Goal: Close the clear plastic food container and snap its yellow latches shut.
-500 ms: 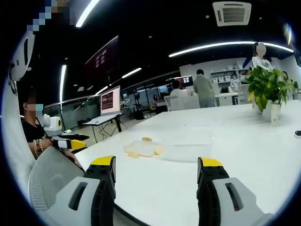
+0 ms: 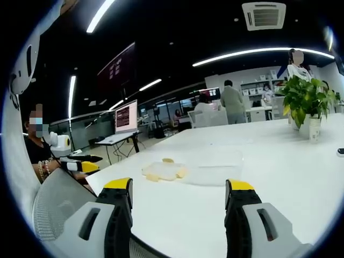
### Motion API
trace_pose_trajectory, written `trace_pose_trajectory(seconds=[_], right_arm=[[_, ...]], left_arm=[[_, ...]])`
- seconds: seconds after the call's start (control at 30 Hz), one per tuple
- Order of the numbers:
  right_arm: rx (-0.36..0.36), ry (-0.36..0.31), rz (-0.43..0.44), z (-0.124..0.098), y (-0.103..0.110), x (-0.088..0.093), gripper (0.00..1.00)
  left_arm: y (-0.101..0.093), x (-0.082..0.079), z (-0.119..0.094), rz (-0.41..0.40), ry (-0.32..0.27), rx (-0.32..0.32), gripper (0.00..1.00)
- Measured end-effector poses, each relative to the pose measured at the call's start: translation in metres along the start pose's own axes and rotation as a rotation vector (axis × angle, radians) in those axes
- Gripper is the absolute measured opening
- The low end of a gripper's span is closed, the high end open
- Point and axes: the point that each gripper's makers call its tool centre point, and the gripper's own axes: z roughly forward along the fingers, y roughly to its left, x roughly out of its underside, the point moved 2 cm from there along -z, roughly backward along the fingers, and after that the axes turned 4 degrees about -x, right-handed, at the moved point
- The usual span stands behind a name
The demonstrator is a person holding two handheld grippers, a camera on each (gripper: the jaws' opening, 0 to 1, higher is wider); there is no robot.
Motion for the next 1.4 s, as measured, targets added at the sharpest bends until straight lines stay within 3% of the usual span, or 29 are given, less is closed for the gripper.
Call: trace_pose_trajectory(seconds=[0.27, 0.37, 1.4], right_arm=[[-0.004, -0.006, 0.006, 0.0, 0.0011, -0.0009, 0.67], [-0.001, -0.011, 0.007, -0.0002, 0.0007, -0.0014, 0.68], [-0.012, 0.009, 0.009, 0.0014, 0.0008, 0.0017, 0.65]], left_arm=[[-0.001, -0.0037, -0.0006, -0.022, -0.023, 0.009, 0.75], [0.0006, 0.0002, -0.0002, 0.004, 0.004, -0.006, 0.75], [0.0024, 0.0, 0.0003, 0.01, -0.004, -0.007, 0.73]])
